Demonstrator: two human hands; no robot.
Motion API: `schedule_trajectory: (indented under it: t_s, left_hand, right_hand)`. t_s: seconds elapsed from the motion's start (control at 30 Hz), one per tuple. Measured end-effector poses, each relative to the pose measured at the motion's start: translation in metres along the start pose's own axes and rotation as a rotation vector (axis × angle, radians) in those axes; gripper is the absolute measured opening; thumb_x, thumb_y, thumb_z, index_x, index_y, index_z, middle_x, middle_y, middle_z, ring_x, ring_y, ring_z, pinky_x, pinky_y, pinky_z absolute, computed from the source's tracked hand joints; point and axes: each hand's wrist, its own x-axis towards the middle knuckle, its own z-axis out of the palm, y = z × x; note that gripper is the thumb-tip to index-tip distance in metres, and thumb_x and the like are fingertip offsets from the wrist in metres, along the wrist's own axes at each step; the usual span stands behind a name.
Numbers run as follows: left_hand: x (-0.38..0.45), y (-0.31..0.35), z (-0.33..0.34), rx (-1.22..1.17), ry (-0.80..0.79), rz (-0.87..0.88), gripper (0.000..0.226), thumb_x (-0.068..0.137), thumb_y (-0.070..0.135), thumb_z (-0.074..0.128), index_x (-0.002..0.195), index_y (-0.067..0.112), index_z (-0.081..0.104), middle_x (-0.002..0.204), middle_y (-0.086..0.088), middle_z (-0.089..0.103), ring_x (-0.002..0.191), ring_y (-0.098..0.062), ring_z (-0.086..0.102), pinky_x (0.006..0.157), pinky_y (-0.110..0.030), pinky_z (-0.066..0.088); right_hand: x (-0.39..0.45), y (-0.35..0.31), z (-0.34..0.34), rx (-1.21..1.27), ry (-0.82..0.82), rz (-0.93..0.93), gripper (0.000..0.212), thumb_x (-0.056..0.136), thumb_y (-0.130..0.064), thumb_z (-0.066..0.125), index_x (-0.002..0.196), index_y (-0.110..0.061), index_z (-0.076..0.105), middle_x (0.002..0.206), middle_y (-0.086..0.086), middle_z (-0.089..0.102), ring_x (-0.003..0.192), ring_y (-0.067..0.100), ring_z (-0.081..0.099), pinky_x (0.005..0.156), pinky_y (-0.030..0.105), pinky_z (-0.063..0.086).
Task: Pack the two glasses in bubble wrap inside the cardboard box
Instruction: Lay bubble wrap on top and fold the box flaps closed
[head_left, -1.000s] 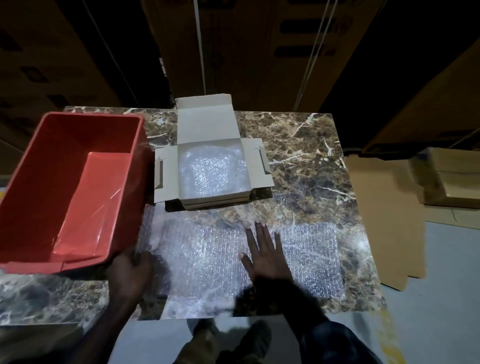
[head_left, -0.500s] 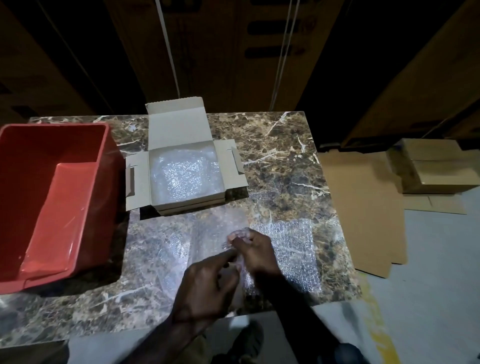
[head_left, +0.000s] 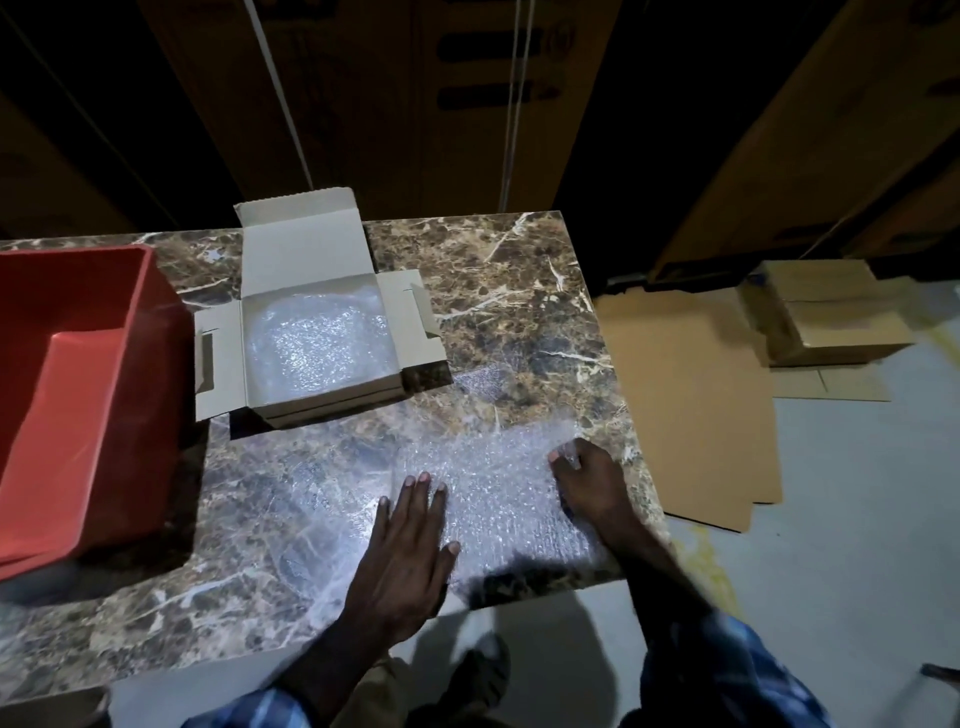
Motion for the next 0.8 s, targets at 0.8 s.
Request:
schedule_trajectory:
  t_s: [0.8]
  left_hand:
    - [0.062,-0.079,-0.066,0.260,-0.114,0.323,0.068,0.072,0.016,0.078,0.134,0.033,0.058,0.155,-0.011,0.042,0.138,-0.038,0.044,0.100,-0.050,0.046]
  right_hand:
    - [-0.055,-0.013,0.075,-0.615,0.118,-0.369,0.033,0.075,-0.006,0.064,0.106,-0.016,0.066,0.120,0.014,0.057,0.105,0.035,0.056,0.082,0.046,0.046]
